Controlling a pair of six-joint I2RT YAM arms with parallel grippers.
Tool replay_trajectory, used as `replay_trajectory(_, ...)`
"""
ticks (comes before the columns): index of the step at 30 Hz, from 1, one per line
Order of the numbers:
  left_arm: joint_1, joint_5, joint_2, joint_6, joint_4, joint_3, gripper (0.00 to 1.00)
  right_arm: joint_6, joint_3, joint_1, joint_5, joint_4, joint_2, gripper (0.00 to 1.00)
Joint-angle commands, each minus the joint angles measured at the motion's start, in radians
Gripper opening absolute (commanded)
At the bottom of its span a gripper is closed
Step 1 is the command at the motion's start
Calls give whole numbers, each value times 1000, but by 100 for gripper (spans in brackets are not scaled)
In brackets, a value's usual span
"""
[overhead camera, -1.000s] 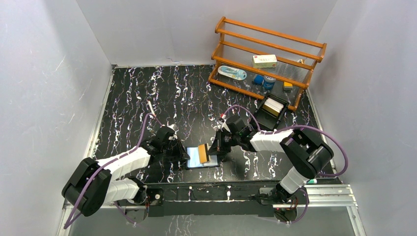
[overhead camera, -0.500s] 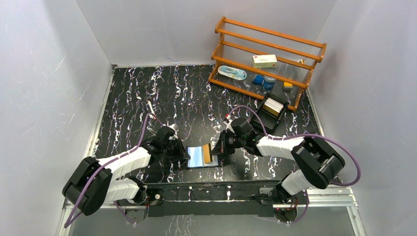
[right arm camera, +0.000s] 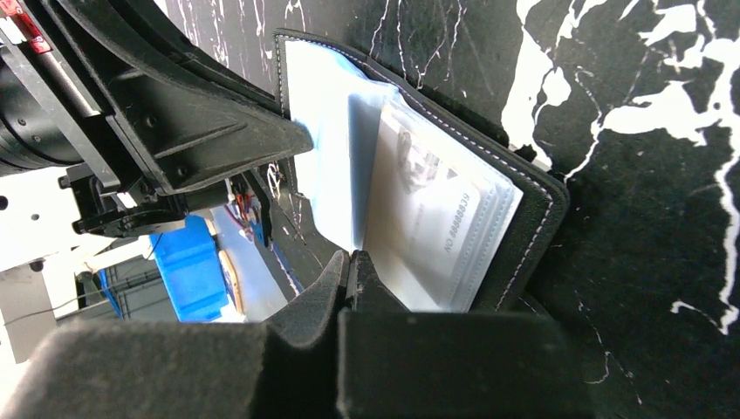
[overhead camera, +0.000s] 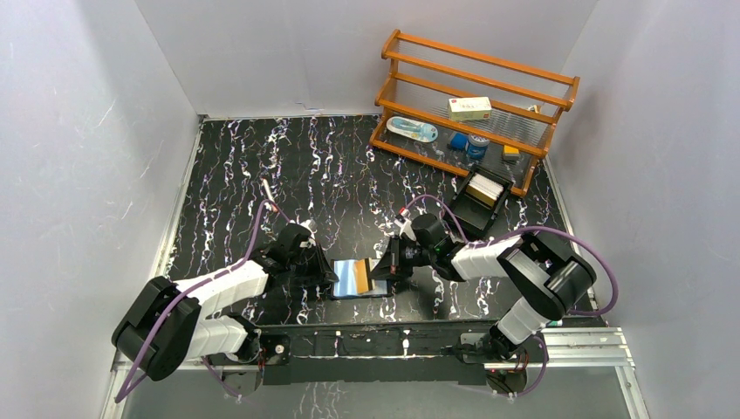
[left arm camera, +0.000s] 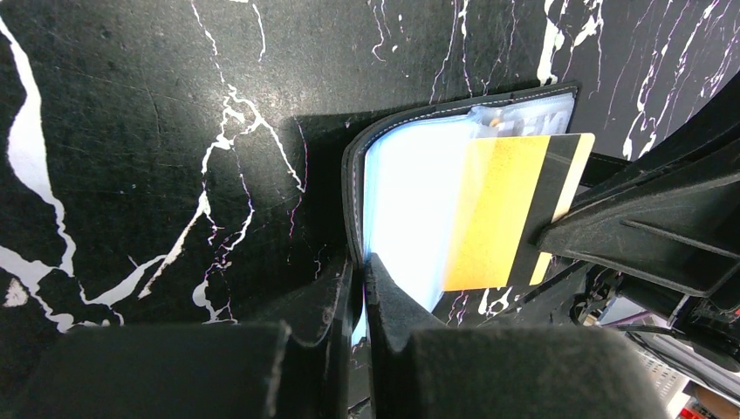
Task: Put the credit cards into the card holder
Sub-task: Insert the credit card into the card slot.
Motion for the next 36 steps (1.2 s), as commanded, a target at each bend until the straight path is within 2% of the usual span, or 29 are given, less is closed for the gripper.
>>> replay_trajectory(1, 4, -39, 21, 33, -79, -4, 5, 11, -5, 11, -24, 79, 21, 0)
replay_trajectory(7, 4, -21, 11, 18, -73, -5, 1, 37, -28, 11, 25, 121, 21, 0)
replay_trajectory(15, 3, -16, 7, 6, -69, -31, 1, 76, -58, 11, 32, 200, 66, 0)
replay_trajectory(21, 4, -17, -4, 0, -70, -29, 1, 87, -41, 12, 37, 177, 75, 0)
replay_trajectory(24, 3, -11, -5, -2, -73, -21, 2, 57, -6, 28, 55, 91, 59, 3)
replay_trajectory(29, 4, 1, -11, -8, -74, -14, 8, -36, 104, 52, 140, -223, 41, 24)
replay_trajectory(31, 4, 4, -16, -12, -73, -15, 11, -69, 137, 51, 195, -331, 27, 26)
replay_trajectory(36, 4, 8, -17, -17, -69, -22, 7, -78, 176, 51, 234, -417, 4, 26)
